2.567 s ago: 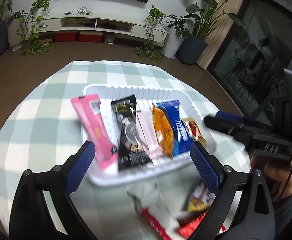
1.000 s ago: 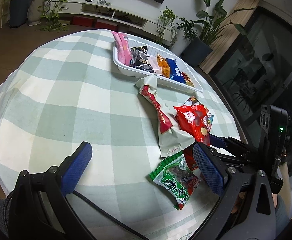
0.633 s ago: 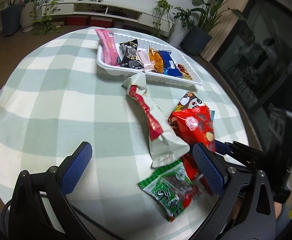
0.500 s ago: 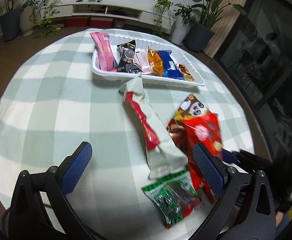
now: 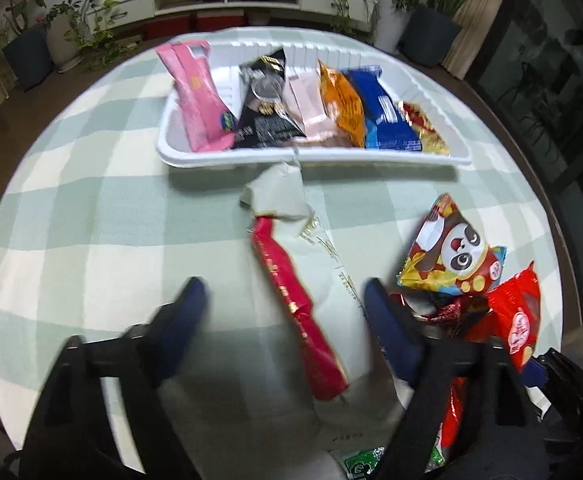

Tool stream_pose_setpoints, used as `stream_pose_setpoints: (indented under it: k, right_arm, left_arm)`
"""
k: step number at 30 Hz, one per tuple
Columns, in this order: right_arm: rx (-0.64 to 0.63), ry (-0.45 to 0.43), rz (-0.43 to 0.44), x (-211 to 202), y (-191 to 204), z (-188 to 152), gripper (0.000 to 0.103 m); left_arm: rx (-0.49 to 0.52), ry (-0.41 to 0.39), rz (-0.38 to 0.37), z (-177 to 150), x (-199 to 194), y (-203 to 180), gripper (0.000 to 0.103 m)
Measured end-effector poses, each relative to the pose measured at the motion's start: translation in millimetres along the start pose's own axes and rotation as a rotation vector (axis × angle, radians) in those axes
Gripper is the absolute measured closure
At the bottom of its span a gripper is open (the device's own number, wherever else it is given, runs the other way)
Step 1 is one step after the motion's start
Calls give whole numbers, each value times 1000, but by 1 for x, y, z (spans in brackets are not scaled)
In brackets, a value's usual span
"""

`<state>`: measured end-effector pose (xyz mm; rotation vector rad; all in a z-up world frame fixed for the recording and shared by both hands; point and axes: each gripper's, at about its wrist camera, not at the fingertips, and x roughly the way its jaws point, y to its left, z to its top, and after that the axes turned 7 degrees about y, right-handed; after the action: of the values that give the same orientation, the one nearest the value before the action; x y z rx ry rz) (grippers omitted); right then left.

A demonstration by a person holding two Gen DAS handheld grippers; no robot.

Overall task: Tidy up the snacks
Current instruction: 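Grasp the white red-striped packet with the left tool while the right tool grasps the red Mylikes bag, then lift the white packet and red Mylikes bag and carry both over the tray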

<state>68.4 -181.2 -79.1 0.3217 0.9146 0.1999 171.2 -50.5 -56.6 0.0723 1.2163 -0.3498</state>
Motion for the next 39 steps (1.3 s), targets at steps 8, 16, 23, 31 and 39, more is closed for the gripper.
stream_pose_setpoints:
  k: [8, 16, 23, 31, 39]
  right_arm:
    - [8, -7, 16, 0, -4, -1, 63]
    - [4, -5, 10, 1, -4, -2, 63]
    - [-9, 3, -10, 4, -3, -4, 63]
    - [-30, 20, -33, 9, -2, -6, 62]
    - [-21, 15, -27, 9, -4, -6, 63]
  left_arm:
    - [31, 9, 27, 4, 15, -9, 37]
    - [87, -4, 38, 1, 15, -14, 72]
    - [123, -3, 19, -8, 10, -10, 84]
    - [117, -9, -24, -31, -1, 0, 86]
    - [71, -19, -120, -53, -14, 17, 86]
